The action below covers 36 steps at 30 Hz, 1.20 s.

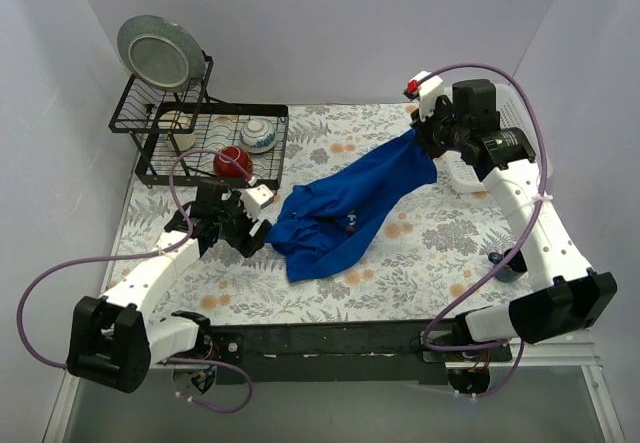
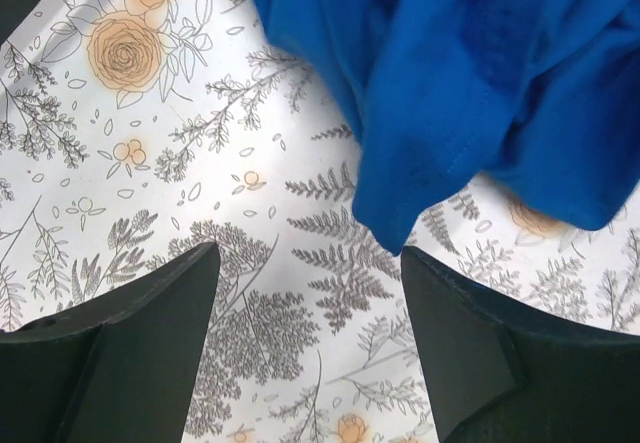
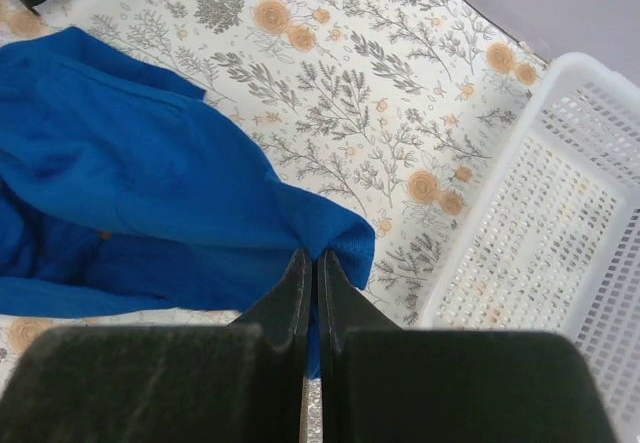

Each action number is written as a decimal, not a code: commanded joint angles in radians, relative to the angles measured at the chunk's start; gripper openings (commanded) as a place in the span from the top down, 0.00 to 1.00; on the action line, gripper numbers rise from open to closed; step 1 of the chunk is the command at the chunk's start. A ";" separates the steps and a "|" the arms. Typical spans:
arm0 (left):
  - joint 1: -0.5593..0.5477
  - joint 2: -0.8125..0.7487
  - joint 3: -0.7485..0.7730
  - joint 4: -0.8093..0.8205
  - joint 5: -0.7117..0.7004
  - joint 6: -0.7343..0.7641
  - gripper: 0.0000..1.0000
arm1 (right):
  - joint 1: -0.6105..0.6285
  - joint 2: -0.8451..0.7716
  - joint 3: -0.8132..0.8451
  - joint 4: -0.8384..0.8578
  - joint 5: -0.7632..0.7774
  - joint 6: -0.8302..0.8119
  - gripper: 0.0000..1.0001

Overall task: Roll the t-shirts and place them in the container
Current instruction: Flatten out the T-shirt at the center of the board.

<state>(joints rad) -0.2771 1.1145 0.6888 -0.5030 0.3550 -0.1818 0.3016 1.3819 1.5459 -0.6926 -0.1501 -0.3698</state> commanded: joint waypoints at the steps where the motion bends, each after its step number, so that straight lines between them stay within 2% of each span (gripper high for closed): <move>1: 0.004 0.047 0.001 0.141 0.001 -0.059 0.27 | 0.002 -0.044 -0.029 0.019 -0.040 0.000 0.99; 5: 0.006 0.123 0.015 0.214 0.051 -0.122 0.25 | 0.001 -0.052 -0.075 0.036 -0.045 0.000 0.99; 10: 0.004 0.227 0.089 0.129 0.261 -0.114 0.26 | -0.005 -0.070 -0.107 0.047 -0.048 0.005 0.99; 12: 0.003 0.255 0.110 0.093 0.269 -0.120 0.28 | -0.009 -0.075 -0.121 0.054 -0.049 0.008 0.99; 15: 0.003 0.280 0.129 0.058 0.245 -0.114 0.48 | -0.015 -0.086 -0.130 0.067 -0.046 0.011 0.99; 16: 0.003 0.284 0.139 0.043 0.243 -0.105 0.68 | -0.018 -0.087 -0.129 0.070 -0.043 0.011 0.99; 19: 0.003 0.303 0.224 -0.047 0.243 -0.068 1.00 | -0.036 -0.077 -0.090 0.080 -0.022 0.005 0.99; 23: 0.006 0.291 0.428 -0.132 0.197 -0.054 1.00 | -0.081 -0.017 0.060 0.105 0.055 -0.003 0.99; 28: 0.033 0.248 0.778 -0.094 0.095 -0.088 1.00 | -0.200 0.101 0.296 0.136 0.106 0.077 0.99; 31: 0.044 0.254 0.926 -0.065 0.036 -0.068 1.00 | -0.255 0.140 0.407 0.151 0.096 0.114 0.99; 36: 0.045 0.223 0.992 0.000 -0.002 -0.044 1.00 | -0.279 0.112 0.454 0.168 0.069 0.131 0.99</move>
<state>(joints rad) -0.2340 1.3956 1.6402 -0.5343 0.4076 -0.2523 0.0292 1.5360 1.9526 -0.5919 -0.0734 -0.2764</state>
